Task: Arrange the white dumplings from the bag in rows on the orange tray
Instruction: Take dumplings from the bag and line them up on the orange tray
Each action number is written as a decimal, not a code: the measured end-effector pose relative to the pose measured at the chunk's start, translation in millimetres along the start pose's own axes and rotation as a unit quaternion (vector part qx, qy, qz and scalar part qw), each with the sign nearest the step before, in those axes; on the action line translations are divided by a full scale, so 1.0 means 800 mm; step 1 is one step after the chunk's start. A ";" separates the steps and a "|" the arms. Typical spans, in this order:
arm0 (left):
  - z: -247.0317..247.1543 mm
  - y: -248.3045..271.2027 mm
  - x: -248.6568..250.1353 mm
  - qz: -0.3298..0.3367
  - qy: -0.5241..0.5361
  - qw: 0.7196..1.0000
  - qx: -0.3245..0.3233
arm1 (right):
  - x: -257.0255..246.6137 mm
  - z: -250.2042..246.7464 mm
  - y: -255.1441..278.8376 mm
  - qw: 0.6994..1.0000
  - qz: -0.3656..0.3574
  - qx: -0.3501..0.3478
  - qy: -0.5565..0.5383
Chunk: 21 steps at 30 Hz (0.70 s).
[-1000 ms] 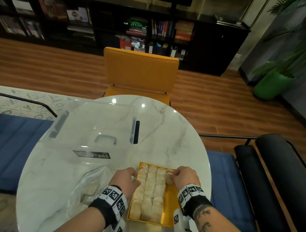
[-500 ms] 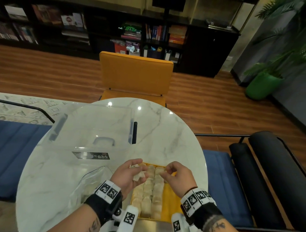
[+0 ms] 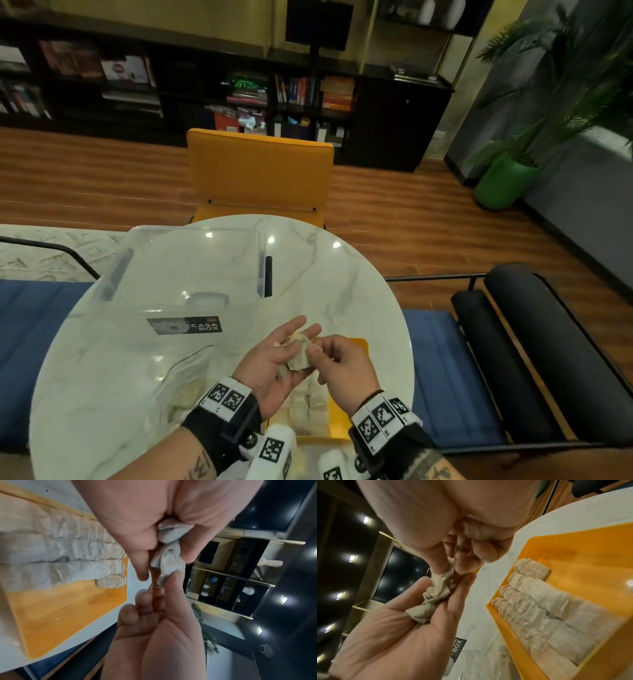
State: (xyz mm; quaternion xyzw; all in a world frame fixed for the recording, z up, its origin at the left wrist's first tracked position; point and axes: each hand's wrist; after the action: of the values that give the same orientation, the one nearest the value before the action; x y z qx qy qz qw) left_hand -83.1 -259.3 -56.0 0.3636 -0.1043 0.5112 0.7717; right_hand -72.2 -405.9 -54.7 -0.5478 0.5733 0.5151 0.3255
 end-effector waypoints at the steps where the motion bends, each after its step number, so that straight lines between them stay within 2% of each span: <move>1: -0.001 0.003 0.000 0.001 -0.012 1.000 -0.001 | -0.002 -0.002 0.003 1.000 -0.002 0.009 -0.012; 4: -0.002 0.011 -0.001 0.005 -0.038 0.999 0.006 | -0.006 -0.009 0.007 0.999 -0.010 0.032 -0.023; 9: -0.004 0.021 -0.002 0.015 -0.109 0.994 0.028 | -0.018 -0.024 0.002 0.998 -0.041 0.025 0.044; 13: -0.005 0.020 -0.006 0.040 -0.267 0.962 0.037 | -0.036 -0.034 -0.002 0.989 -0.080 -0.006 0.120; 16: -0.004 0.019 -0.007 0.069 -0.354 0.932 0.040 | -0.049 -0.039 -0.004 0.987 -0.096 -0.005 0.132; 18: -0.002 0.017 -0.007 0.083 -0.375 0.922 0.047 | -0.055 -0.042 -0.005 0.985 -0.105 0.001 0.135; 21: -0.003 0.012 -0.009 0.087 -0.359 0.927 0.061 | -0.058 -0.047 -0.005 0.983 -0.098 -0.025 0.152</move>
State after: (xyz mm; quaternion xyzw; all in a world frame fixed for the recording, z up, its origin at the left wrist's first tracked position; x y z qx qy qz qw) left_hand -95.3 -260.7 -56.7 0.5588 -0.3745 0.4169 0.6113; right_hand -52.5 -427.4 -2.3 -0.6813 0.5463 0.4056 0.2699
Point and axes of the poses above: each hand's wrist, its own y-axis away from the middle knuckle, its own z-axis out of the palm, x = y × z, and after that the axes turned 2 degrees about -y, right-handed
